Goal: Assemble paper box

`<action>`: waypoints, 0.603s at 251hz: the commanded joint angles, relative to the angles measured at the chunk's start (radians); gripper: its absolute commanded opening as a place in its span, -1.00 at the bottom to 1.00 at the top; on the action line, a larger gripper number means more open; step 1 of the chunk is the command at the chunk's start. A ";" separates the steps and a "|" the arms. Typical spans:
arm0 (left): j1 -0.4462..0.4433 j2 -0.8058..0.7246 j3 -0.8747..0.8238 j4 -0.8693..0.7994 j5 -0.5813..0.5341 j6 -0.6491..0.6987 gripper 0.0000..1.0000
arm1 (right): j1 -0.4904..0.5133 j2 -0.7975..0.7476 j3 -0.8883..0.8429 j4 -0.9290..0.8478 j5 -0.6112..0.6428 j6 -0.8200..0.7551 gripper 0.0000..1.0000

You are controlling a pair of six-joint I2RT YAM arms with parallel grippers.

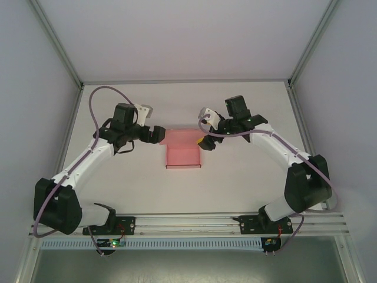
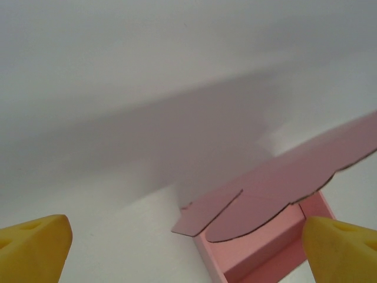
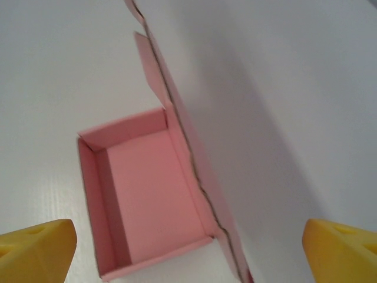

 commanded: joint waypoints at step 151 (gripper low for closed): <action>0.010 0.183 0.057 -0.055 0.224 0.322 0.44 | -0.017 0.189 0.159 -0.131 0.075 -0.094 0.32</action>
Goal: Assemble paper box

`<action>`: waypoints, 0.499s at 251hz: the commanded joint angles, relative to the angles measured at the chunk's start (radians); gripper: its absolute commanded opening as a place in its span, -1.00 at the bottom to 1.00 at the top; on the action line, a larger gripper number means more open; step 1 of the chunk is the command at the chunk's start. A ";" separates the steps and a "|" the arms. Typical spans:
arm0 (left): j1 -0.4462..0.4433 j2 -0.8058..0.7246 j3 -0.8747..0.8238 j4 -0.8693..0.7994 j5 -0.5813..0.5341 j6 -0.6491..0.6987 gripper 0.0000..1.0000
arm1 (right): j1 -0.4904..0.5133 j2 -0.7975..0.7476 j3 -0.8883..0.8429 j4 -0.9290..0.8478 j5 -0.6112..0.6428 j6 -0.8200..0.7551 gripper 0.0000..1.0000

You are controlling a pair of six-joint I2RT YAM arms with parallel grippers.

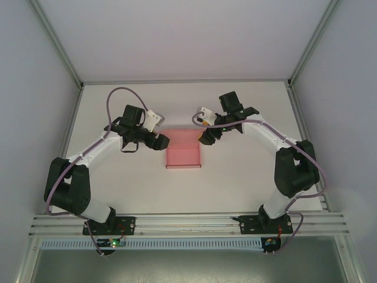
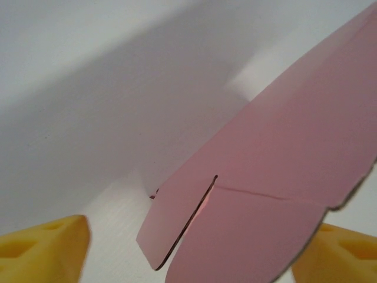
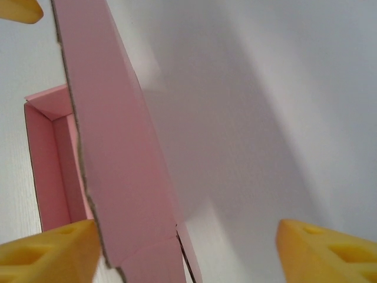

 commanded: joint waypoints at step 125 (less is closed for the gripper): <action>-0.006 0.041 0.052 -0.032 0.001 0.048 -0.61 | 0.000 0.030 0.043 -0.050 0.001 0.007 -0.82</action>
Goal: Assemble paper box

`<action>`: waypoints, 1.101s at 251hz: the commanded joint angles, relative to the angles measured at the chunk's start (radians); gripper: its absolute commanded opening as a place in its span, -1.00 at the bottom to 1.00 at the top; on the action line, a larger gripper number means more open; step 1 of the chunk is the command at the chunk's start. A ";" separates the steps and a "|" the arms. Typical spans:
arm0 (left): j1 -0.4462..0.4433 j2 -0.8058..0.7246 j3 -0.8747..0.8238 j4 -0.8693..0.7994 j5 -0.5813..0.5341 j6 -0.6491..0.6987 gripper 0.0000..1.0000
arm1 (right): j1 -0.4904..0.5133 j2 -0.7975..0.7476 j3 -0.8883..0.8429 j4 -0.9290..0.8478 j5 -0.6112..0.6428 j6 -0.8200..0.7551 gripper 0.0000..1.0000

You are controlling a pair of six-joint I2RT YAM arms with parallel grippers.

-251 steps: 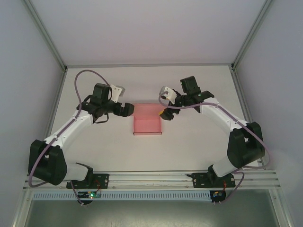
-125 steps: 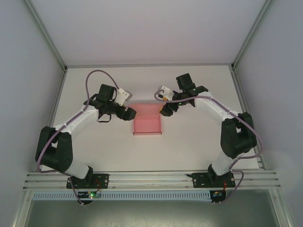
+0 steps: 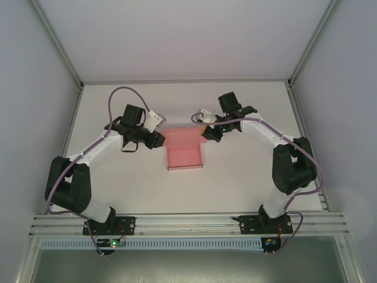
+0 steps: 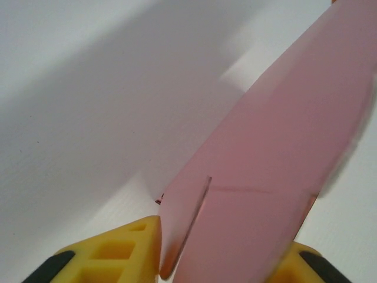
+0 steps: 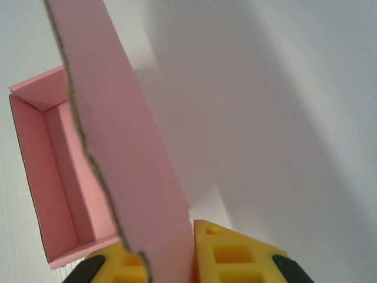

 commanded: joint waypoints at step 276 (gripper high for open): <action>-0.197 0.142 0.101 0.434 -0.597 -0.548 -1.00 | 0.096 -0.007 -0.132 0.705 0.462 0.949 -1.00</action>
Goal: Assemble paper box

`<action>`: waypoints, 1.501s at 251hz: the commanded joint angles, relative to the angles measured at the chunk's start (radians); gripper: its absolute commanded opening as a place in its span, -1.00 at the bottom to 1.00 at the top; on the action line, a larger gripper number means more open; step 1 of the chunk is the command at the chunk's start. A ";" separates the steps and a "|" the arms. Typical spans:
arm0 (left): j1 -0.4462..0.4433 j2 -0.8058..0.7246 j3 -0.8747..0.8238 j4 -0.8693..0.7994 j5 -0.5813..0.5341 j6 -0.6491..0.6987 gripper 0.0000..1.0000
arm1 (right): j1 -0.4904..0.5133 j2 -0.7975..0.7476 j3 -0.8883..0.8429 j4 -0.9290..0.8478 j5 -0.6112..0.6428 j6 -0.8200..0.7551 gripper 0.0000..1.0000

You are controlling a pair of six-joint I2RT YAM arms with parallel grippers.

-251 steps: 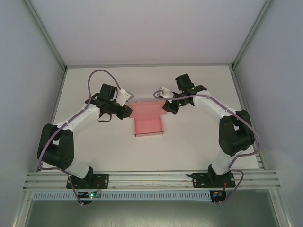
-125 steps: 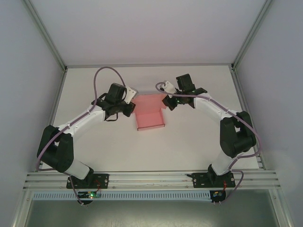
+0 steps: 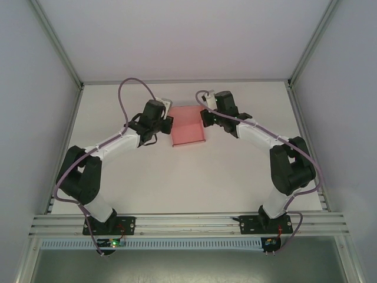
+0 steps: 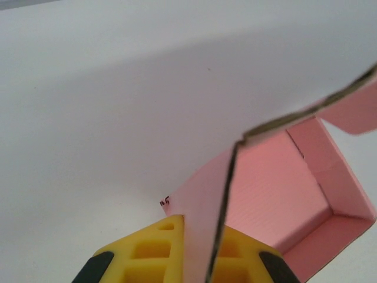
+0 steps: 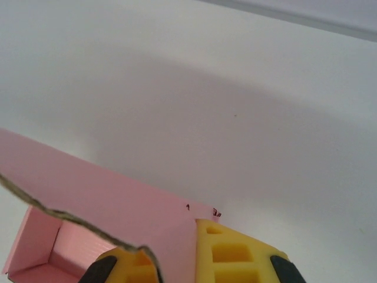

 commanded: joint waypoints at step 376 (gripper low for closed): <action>-0.081 0.097 -0.492 0.761 -0.038 -0.209 -1.00 | 0.215 0.009 -0.518 0.700 0.320 0.254 -1.00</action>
